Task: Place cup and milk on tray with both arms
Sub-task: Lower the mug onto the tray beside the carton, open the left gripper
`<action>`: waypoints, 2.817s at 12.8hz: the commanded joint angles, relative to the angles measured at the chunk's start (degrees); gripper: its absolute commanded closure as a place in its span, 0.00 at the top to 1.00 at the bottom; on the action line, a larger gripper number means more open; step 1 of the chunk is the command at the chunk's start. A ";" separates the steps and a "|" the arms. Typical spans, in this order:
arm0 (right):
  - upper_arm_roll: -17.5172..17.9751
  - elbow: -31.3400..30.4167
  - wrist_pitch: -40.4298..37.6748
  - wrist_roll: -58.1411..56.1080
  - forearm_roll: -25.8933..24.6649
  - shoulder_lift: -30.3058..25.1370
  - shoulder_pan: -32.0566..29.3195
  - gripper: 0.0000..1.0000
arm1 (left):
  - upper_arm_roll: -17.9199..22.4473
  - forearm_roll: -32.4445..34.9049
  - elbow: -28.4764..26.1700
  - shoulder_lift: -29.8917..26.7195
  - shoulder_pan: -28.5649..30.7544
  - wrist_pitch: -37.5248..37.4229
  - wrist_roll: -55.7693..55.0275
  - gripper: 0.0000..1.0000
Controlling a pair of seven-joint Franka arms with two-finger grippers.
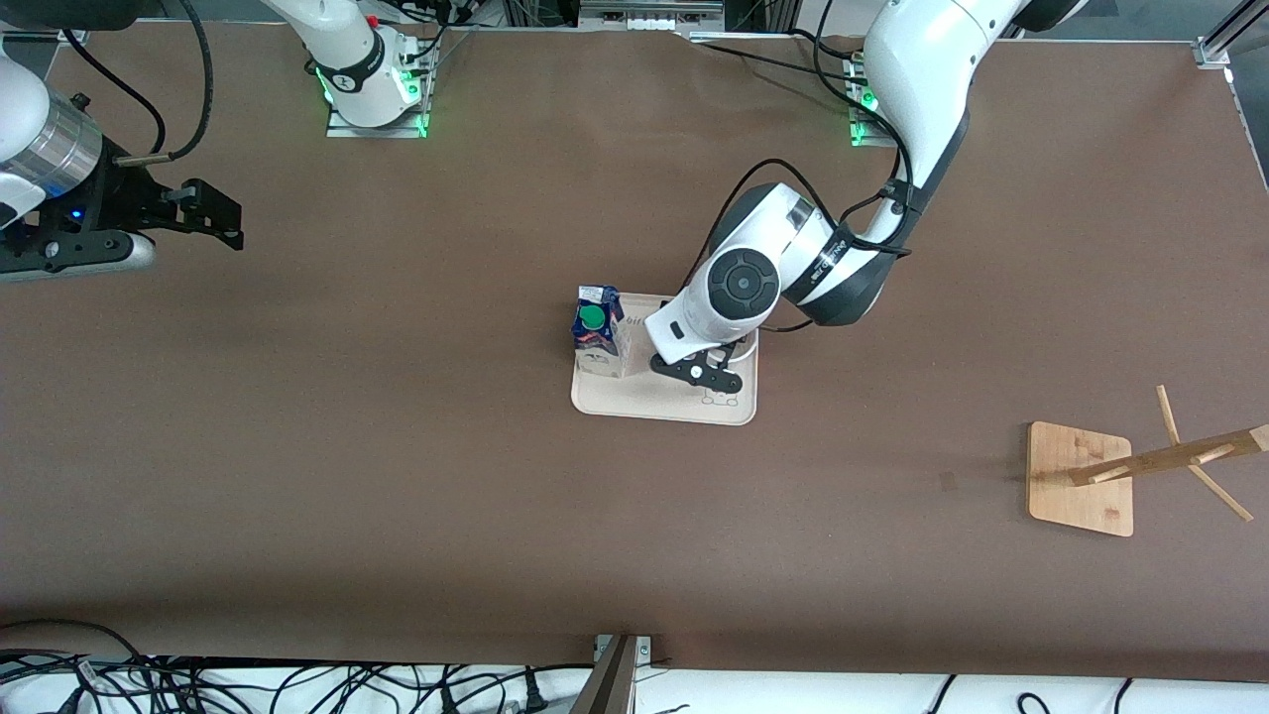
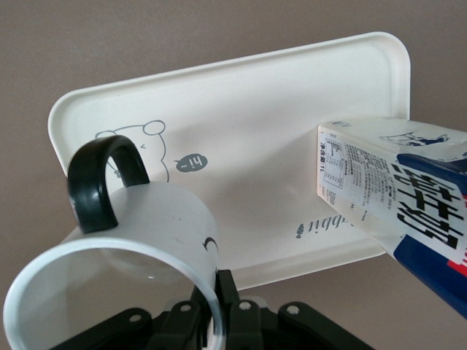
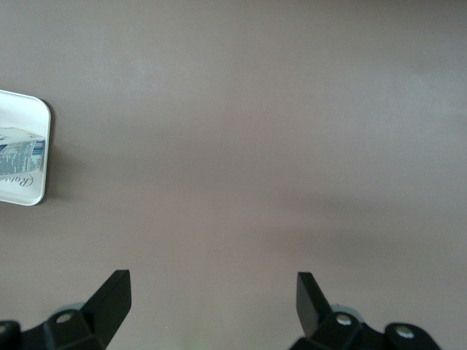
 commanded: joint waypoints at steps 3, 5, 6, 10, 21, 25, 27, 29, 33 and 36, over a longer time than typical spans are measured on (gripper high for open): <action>0.36 1.04 -0.80 0.53 -0.21 0.22 -0.26 1.00 | 0.57 -0.89 1.44 1.63 -0.52 2.32 5.14 0.00; 0.36 1.04 -0.80 0.53 -0.21 0.22 -0.26 1.00 | 0.57 -0.71 1.18 2.85 -0.52 3.21 5.14 0.00; 0.36 1.04 -0.80 0.62 -0.21 0.22 -0.26 1.00 | 0.57 -0.45 1.09 3.04 -0.52 3.39 5.14 0.00; 0.27 0.95 -0.80 0.62 -0.21 0.22 -0.35 1.00 | 0.65 -0.27 0.91 3.91 -0.26 3.48 5.14 0.00; 0.27 0.95 -0.71 0.53 -0.21 0.22 -0.35 1.00 | 0.83 0.08 -1.55 5.15 -0.61 9.63 4.35 1.00; 0.27 1.04 -0.62 0.53 -0.21 0.22 -0.35 1.00 | 1.00 0.34 -1.46 4.01 -0.35 6.92 3.99 1.00; 0.27 1.04 -0.45 0.53 -0.12 0.22 -0.35 1.00 | 2.06 0.34 -1.02 2.08 0.00 2.97 3.99 1.00; 0.27 1.04 -0.27 0.53 -0.21 0.22 -0.26 1.00 | 2.06 0.08 -0.85 -0.29 1.14 -0.72 3.99 1.00; 0.36 1.13 -0.10 0.53 -0.21 0.22 -0.09 1.00 | 2.06 -0.53 -0.76 -6.17 2.72 -6.96 3.91 1.00; 0.45 1.21 -0.01 0.36 -0.21 0.22 0.00 1.00 | 1.97 -0.45 0.03 -12.58 8.24 -12.42 4.34 1.00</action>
